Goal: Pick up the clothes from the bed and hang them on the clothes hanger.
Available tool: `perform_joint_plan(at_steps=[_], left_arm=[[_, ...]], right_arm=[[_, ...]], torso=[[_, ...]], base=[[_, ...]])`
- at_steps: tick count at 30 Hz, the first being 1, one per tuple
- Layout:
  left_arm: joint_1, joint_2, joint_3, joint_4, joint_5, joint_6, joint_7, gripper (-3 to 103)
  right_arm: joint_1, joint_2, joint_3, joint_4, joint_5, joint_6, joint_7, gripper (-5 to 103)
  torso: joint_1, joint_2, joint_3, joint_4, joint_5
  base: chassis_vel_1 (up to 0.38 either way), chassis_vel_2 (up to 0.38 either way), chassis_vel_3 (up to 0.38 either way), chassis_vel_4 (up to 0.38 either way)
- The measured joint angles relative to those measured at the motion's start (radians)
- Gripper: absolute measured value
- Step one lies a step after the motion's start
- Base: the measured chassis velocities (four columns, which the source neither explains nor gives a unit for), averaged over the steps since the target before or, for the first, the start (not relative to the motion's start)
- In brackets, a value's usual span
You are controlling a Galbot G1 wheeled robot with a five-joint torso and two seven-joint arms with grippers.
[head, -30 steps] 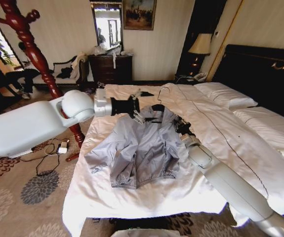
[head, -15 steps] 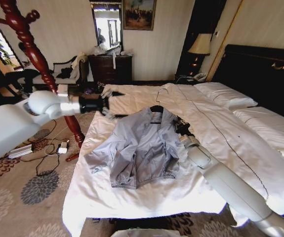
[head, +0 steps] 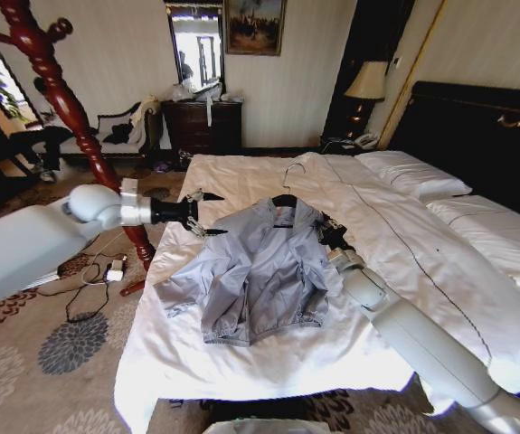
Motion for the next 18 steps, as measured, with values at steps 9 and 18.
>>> perform_joint_plan(at_steps=[9,18], left_arm=[[-0.023,-0.075,0.039,0.063,-0.044,0.016,-0.003,100],[-0.061,-0.103,0.115,0.070,-0.068,0.048,0.018,100]], right_arm=[[0.000,-0.006,0.007,-0.009,-0.042,0.074,-0.004,15],[0.012,0.012,0.006,-0.022,-0.141,0.109,-0.014,15]], torso=[[0.000,0.000,0.000,0.0003,0.0000],[0.000,0.000,0.000,0.0003,0.0000]], base=[[0.000,0.000,0.000,0.000],[0.000,0.000,0.000,0.000]])
